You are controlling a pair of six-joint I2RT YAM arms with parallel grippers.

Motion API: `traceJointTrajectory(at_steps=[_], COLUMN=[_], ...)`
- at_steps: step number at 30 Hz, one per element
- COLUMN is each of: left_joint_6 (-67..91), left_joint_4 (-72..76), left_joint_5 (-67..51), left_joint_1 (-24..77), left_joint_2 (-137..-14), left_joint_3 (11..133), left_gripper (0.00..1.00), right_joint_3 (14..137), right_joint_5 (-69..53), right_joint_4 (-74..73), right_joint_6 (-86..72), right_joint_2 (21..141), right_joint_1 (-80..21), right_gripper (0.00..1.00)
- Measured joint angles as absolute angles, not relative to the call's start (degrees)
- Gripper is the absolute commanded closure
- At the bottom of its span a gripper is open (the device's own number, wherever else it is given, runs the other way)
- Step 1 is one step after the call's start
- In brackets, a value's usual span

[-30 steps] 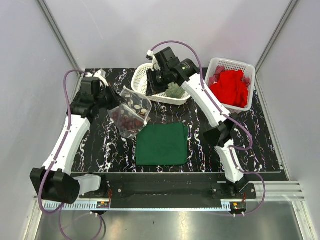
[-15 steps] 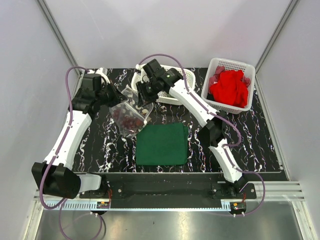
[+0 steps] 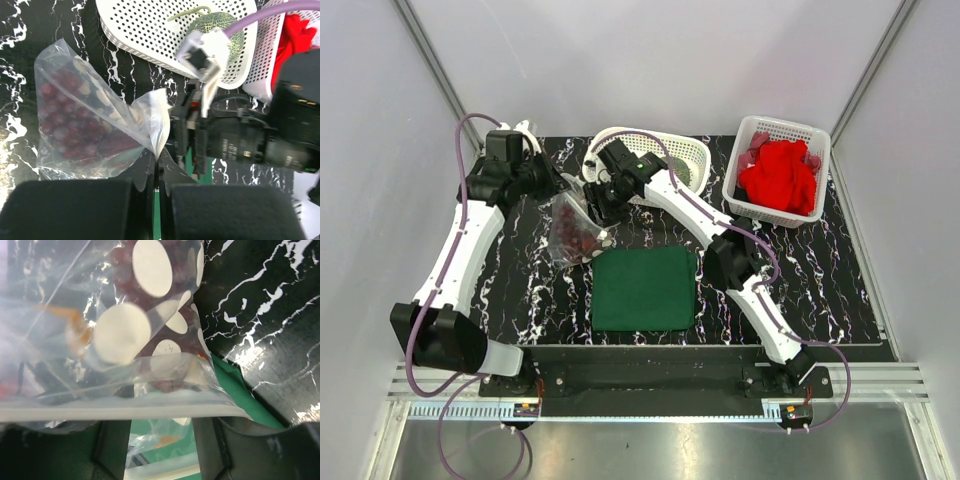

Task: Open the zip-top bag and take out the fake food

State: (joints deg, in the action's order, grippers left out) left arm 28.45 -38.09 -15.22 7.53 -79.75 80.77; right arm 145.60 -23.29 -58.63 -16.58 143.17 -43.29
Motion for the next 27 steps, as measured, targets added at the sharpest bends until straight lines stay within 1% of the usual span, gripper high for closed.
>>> traceJointTrajectory(at_steps=[3, 5, 6, 7, 8, 10, 11, 12, 17, 20, 23, 24, 27], left_joint_6=[27.4, 27.2, 27.0, 27.0, 27.0, 26.9, 26.8, 26.8, 27.0, 27.2, 27.2, 27.2, 27.2], left_joint_4=[-39.2, -39.7, -39.8, -39.8, -39.8, -39.8, -39.8, -40.0, -40.4, -40.8, -41.2, -41.3, -41.6], left_joint_5=[-15.0, -15.0, -15.0, -15.0, -15.0, -14.5, -14.3, -13.9, -12.2, -10.2, -7.9, -7.4, -7.0], left_joint_1=[7.5, 7.3, 7.1, 7.0, 7.0, 6.9, 6.8, 6.8, 6.7, 6.7, 6.7, 6.7, 6.7], left_joint_2=[-80.7, -81.3, -81.7, -82.0, -82.3, -82.6, -82.6, -82.6, -82.6, -82.5, -82.0, -81.6, -80.7], left_joint_3=[82.2, 82.8, 83.1, 83.3, 83.5, 83.7, 83.7, 83.9, 85.1, 85.1, 85.1, 85.1, 85.0], left_gripper=[1.0, 1.0, 1.0, 1.0, 1.0, 1.0, 1.0, 1.0, 1.0, 1.0, 1.0, 1.0, 1.0], right_joint_3=[145.6, 145.6, 145.8, 145.9, 146.1, 146.3, 146.4, 146.4, 146.9, 147.5, 149.5, 149.7, 149.8], right_joint_5=[-24.1, -24.9, -25.2, -25.4, -25.6, -26.1, -26.3, -26.7, -29.7, -31.5, -33.2, -33.8, -34.7], right_joint_4=[-58.1, -57.8, -57.7, -57.8, -57.8, -57.9, -57.8, -57.7, -55.6, -54.4, -52.9, -52.1, -50.6], right_joint_6=[-16.8, -17.2, -17.6, -17.8, -18.2, -19.0, -19.3, -19.8, -22.6, -24.6, -26.4, -27.0, -28.0], right_joint_2=[143.8, 143.9, 144.1, 144.2, 144.3, 144.4, 144.4, 144.4, 144.4, 144.6, 145.9, 146.3, 147.9], right_joint_1=[-43.3, -43.3, -43.3, -43.3, -43.3, -43.4, -43.4, -43.4, -43.5, -43.8, -44.2, -44.3, -44.6], right_gripper=[0.42, 0.48, 0.52, 0.61, 0.67, 0.72, 0.78, 0.8, 0.82, 0.81, 0.74, 0.7, 0.64])
